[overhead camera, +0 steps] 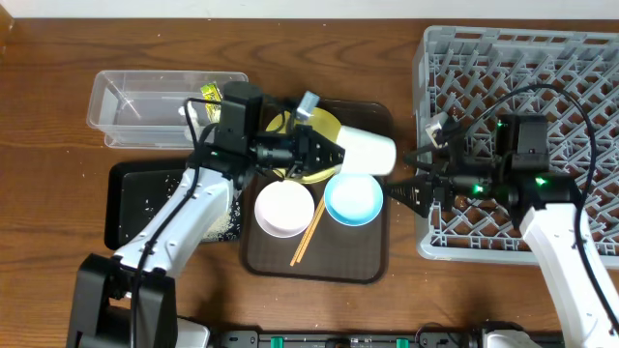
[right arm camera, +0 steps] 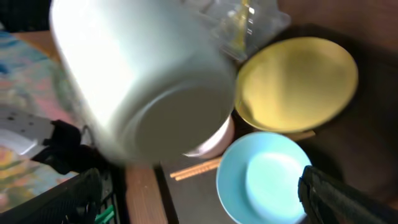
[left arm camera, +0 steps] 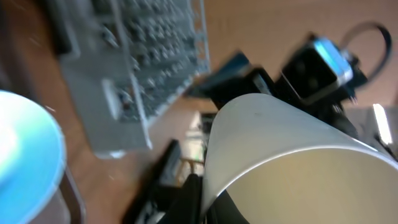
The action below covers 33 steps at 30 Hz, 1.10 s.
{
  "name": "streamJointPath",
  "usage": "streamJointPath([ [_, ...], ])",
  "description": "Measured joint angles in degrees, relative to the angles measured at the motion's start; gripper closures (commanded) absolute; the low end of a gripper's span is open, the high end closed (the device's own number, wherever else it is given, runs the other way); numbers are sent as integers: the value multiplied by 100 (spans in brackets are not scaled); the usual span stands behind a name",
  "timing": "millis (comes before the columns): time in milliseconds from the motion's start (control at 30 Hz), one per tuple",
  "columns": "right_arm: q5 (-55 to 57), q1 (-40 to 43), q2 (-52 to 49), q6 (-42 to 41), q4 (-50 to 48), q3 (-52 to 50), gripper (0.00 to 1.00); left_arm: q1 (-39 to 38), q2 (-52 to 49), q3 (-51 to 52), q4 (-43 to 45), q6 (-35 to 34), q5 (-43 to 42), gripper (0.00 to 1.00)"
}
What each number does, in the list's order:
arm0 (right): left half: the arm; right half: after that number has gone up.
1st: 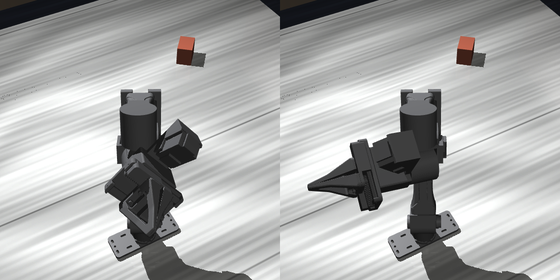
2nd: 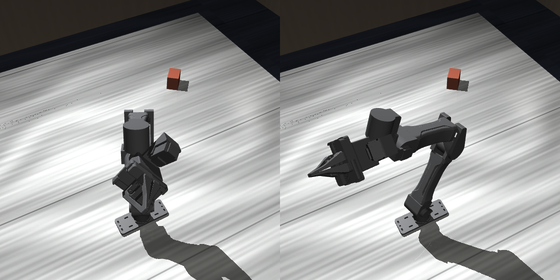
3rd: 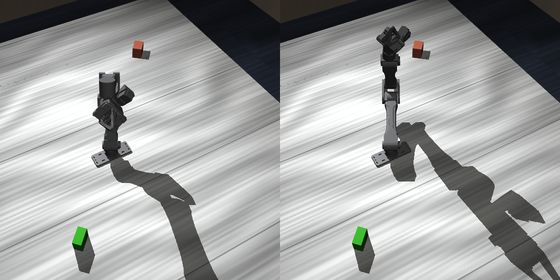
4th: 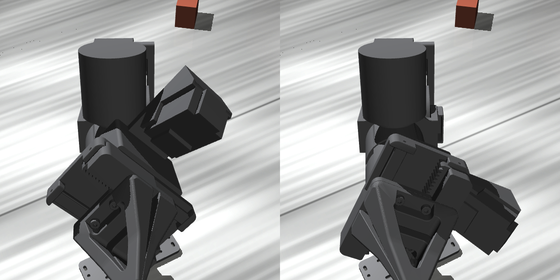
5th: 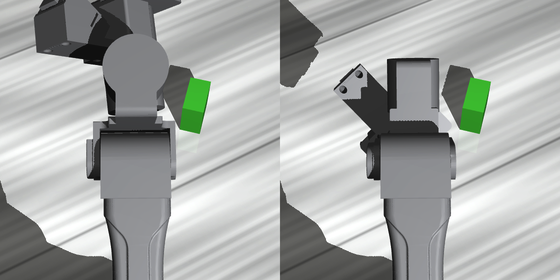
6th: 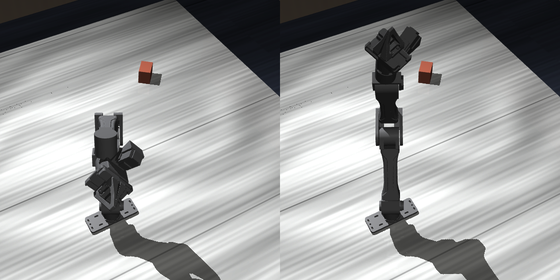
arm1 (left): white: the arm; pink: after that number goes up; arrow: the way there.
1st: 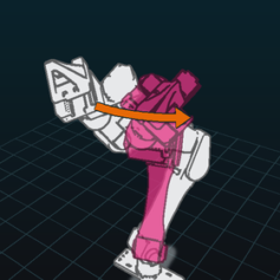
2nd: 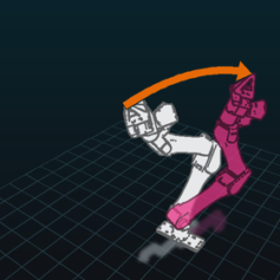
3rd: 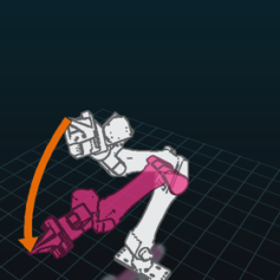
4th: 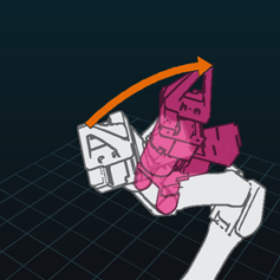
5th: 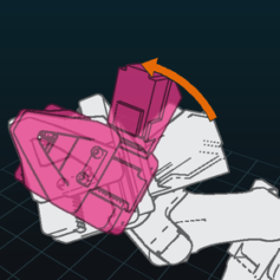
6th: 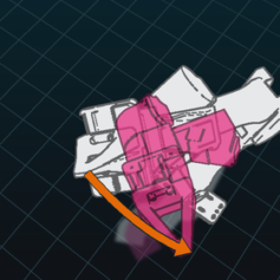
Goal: Sort waste into correct bins and load items into the dishwasher rack
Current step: 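Lift the pale green cup and hand it to the right gripper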
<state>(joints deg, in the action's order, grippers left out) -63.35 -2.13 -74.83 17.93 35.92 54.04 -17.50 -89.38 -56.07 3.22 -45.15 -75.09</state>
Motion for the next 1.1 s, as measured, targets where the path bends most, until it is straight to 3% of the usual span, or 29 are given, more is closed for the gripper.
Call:
streamJointPath([
  [200, -785, -2, -96, 133, -721, 2, 1, -149, 0, 0, 7, -52, -286, 94],
  [300, -1110, -28, -96, 162, -903, 2, 6, -256, 0, 0, 7, -74, -326, 94],
  [433, -1432, -92, -96, 208, -914, 2, 18, -363, 0, 0, 7, -114, -367, 94],
  [867, -1637, -98, -96, 201, -662, 2, 28, -372, 0, 0, 7, -122, -387, 94],
  [1000, -1652, -101, -96, 212, -664, 2, 40, -372, 0, 0, 7, -131, -387, 94],
  [1100, -1657, -101, -96, 190, -662, 2, 42, -372, 0, 0, 7, -131, -396, 94],
])
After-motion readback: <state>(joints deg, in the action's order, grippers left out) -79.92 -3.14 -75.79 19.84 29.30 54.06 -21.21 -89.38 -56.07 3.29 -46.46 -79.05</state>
